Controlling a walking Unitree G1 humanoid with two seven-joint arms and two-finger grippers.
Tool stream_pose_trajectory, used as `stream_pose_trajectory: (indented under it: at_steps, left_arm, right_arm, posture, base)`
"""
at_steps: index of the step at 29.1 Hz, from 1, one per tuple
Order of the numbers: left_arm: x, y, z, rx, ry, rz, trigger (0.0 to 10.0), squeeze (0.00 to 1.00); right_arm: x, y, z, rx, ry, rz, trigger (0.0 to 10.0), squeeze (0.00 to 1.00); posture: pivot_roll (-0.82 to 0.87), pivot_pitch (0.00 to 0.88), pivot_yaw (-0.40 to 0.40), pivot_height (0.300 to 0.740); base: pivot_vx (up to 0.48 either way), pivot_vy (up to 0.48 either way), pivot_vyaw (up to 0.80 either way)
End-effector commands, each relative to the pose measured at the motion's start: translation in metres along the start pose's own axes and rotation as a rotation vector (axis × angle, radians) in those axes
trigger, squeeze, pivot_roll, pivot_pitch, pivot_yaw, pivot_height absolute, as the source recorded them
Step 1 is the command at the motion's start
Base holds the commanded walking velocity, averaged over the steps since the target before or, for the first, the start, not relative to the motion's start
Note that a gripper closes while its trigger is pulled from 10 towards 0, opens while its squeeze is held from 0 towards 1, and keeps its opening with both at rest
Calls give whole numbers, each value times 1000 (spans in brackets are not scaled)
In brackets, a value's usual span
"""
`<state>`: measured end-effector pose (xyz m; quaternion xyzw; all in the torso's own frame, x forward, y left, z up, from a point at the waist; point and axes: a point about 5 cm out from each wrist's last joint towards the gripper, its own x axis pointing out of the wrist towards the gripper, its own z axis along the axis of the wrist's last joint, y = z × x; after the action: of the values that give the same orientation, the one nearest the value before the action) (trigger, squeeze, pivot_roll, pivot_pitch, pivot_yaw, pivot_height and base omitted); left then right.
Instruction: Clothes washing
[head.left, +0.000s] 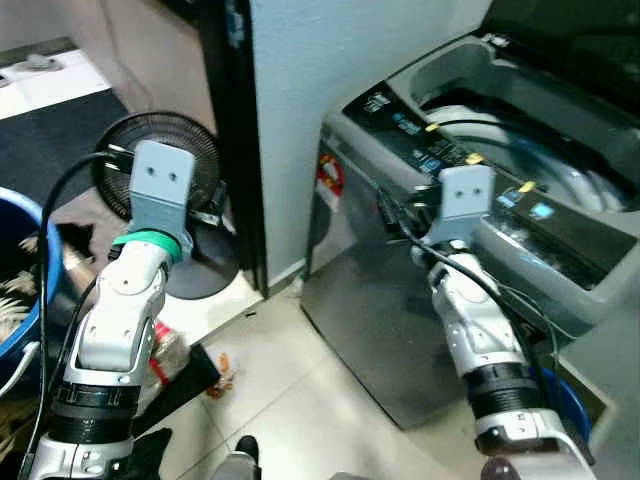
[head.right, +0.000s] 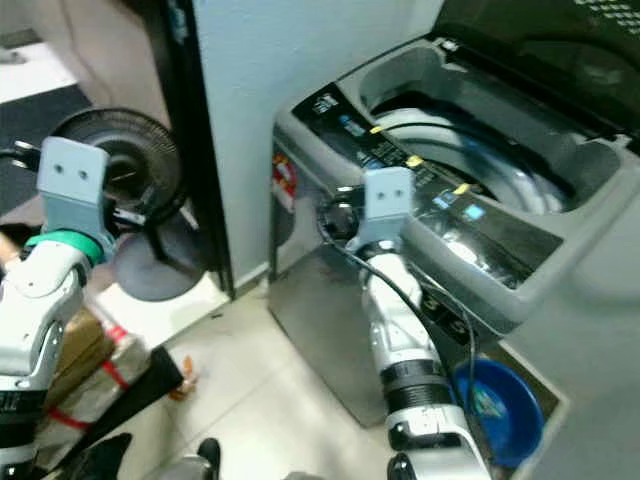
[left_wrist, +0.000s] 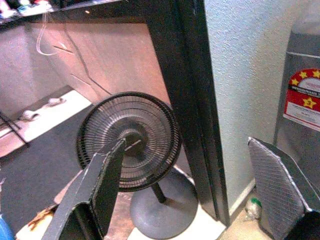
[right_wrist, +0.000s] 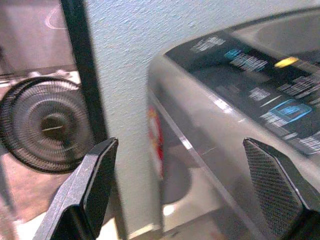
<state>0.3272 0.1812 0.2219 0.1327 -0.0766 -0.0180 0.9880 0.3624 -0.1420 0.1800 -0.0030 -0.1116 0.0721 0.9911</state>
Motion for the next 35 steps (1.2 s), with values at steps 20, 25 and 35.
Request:
stream_pose_trajectory:
  at_steps: [20, 25, 35]
  left_arm:
    - [3, -3, 15, 7, -58, -11, 10000, 0]
    - [3, -4, 16, 3, -64, -13, 10000, 0]
    - [4, -5, 17, 2, -67, -15, 10000, 0]
  right_arm:
    - [1, 2, 0, 27, -20, -3, 10000, 0]
    - [2, 5, 1, 30, -28, 8, 10000, 0]
    - [2, 6, 2, 40, -35, 15, 10000, 0]
  posture:
    - [67, 67, -13, 740]
    - [68, 68, -11, 740]
    - [67, 64, -12, 740]
  base:
    - [0, 0, 794]
    - [0, 0, 794]
    - [0, 0, 794]
